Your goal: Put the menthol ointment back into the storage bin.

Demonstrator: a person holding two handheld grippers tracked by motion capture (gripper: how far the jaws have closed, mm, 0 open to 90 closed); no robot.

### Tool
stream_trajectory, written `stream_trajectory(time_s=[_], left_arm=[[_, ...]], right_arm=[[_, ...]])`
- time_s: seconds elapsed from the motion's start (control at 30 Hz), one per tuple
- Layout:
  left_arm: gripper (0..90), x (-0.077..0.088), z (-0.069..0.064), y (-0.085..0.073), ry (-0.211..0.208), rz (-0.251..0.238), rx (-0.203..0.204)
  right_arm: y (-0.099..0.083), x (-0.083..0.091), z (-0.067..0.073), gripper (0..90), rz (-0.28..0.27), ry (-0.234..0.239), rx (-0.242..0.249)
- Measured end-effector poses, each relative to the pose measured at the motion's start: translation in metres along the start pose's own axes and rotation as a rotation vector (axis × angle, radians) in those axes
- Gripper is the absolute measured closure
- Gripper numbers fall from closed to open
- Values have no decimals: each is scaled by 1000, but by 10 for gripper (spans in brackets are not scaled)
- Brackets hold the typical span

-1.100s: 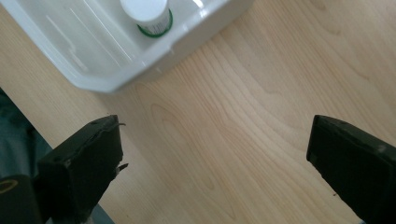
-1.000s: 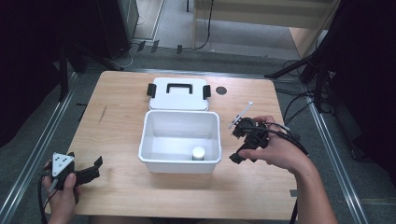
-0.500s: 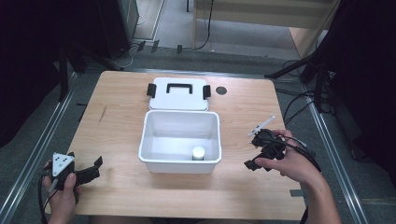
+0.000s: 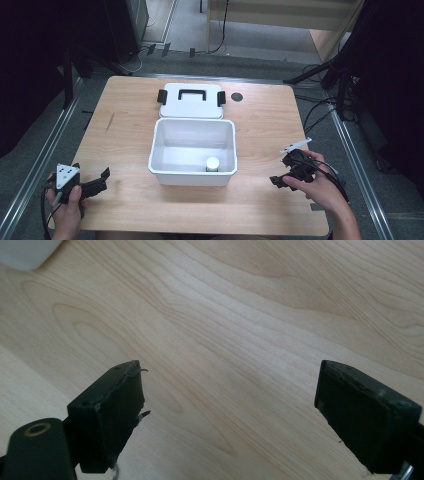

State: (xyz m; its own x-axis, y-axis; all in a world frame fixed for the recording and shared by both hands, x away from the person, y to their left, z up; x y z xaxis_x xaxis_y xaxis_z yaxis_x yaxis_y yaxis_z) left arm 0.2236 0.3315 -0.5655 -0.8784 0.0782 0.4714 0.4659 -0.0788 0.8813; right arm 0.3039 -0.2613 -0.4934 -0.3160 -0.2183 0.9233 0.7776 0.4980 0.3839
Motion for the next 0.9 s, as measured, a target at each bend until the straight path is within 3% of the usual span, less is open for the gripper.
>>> stream_trajectory(time_s=[0.17, 0.3, 0.37, 0.4, 0.8, 0.83, 0.9], left_arm=[[1, 0, 0, 0, 1, 0, 1], [2, 0, 0, 0, 1, 0, 1], [2, 0, 0, 0, 2, 0, 1], [2, 0, 0, 0, 2, 0, 1], [1, 0, 0, 0, 1, 0, 3], [1, 0, 0, 0, 1, 0, 6], [1, 0, 0, 0, 1, -1, 6]], right_arm=[[-11, -4, -7, 129, -59, -26, -22], [-26, -10, -14, 125, -152, -63, -43], [-29, -11, -15, 119, -169, -67, -55], [-37, -13, -18, 112, -213, -61, -78], [-71, -22, -35, 97, -382, -52, -208], [-79, -23, -39, 97, -432, -33, -241], [-85, -22, -43, 97, -473, -14, -266]])
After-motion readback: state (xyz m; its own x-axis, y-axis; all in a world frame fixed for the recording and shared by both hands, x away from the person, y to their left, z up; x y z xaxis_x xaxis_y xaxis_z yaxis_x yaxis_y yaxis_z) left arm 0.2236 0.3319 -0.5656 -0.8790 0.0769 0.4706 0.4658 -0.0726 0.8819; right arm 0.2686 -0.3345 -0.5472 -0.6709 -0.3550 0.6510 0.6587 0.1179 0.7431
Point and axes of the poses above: each handheld gripper's, and its own axes: x roughly backward along the jaws, y roughly out of its top, z roughly to its left, the point moved 3 cm from there along -x, roughly forward along the jaws, and after that the axes turned 5 degrees about -x, right-handed, at the moved point
